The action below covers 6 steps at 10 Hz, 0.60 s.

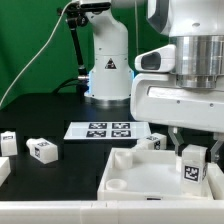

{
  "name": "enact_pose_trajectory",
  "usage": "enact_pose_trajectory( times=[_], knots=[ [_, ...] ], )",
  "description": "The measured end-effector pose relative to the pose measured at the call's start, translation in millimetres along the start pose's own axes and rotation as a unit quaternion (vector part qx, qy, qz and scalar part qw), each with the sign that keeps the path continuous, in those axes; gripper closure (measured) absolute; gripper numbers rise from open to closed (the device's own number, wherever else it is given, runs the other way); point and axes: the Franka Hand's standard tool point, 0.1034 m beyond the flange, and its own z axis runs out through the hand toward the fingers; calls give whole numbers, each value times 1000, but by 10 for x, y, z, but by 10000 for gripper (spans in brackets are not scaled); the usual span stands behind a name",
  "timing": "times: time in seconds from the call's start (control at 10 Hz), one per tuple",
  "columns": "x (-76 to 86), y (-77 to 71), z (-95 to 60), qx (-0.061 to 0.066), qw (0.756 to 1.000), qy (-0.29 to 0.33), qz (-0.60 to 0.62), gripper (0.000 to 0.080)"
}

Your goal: Assemble one leg

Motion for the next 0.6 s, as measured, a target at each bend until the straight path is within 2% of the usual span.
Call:
enact_pose_trajectory(
  times=[0.1, 0.2, 0.3, 0.4, 0.6],
  knots=[
    [7, 23, 1, -3, 999, -1, 37, 450],
    [-3, 1, -20, -2, 999, -1, 37, 450],
    [3, -27, -96, 1, 999, -1, 33, 283],
    [23, -40, -186, 6, 1000, 2, 21, 188],
    [35, -88, -360, 12, 1000, 4, 17, 158]
  ],
)
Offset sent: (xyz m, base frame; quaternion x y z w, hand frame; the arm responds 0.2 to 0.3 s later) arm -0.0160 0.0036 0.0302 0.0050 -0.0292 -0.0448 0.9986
